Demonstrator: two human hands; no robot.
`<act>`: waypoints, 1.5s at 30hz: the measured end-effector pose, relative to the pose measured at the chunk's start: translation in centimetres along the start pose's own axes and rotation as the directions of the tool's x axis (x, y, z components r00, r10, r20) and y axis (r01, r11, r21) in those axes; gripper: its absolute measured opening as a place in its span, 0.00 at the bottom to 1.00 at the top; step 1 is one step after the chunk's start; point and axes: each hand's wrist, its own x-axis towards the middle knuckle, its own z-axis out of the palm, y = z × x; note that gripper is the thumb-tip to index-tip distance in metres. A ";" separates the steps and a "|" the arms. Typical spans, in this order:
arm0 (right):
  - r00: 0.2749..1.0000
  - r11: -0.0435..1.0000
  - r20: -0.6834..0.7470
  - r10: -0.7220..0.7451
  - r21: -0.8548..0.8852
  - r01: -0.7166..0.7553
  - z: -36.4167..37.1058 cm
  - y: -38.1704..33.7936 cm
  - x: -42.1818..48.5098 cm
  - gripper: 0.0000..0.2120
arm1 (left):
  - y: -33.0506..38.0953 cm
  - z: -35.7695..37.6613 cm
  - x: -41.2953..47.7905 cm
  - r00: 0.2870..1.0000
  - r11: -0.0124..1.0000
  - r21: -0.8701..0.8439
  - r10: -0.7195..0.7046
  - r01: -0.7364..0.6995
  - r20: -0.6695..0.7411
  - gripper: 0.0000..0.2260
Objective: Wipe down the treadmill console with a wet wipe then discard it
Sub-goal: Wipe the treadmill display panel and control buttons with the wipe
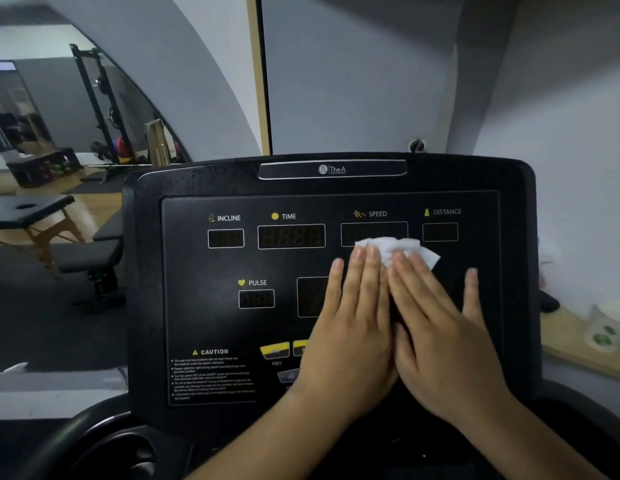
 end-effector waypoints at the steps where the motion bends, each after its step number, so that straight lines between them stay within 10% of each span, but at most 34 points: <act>1: 1.000 1.000 -0.004 -0.002 -0.006 0.002 -0.2 0.4 0.4 0.29 | 0.1 -0.1 0.5 1.000 1.000 0.000 -0.006 0.006 -0.002 0.30; 45: 0.990 0.993 -0.086 0.116 -0.003 -0.117 -2.4 10.8 0.2 0.27 | 7.7 0.1 9.1 1.000 0.998 0.057 0.021 -0.021 0.010 0.29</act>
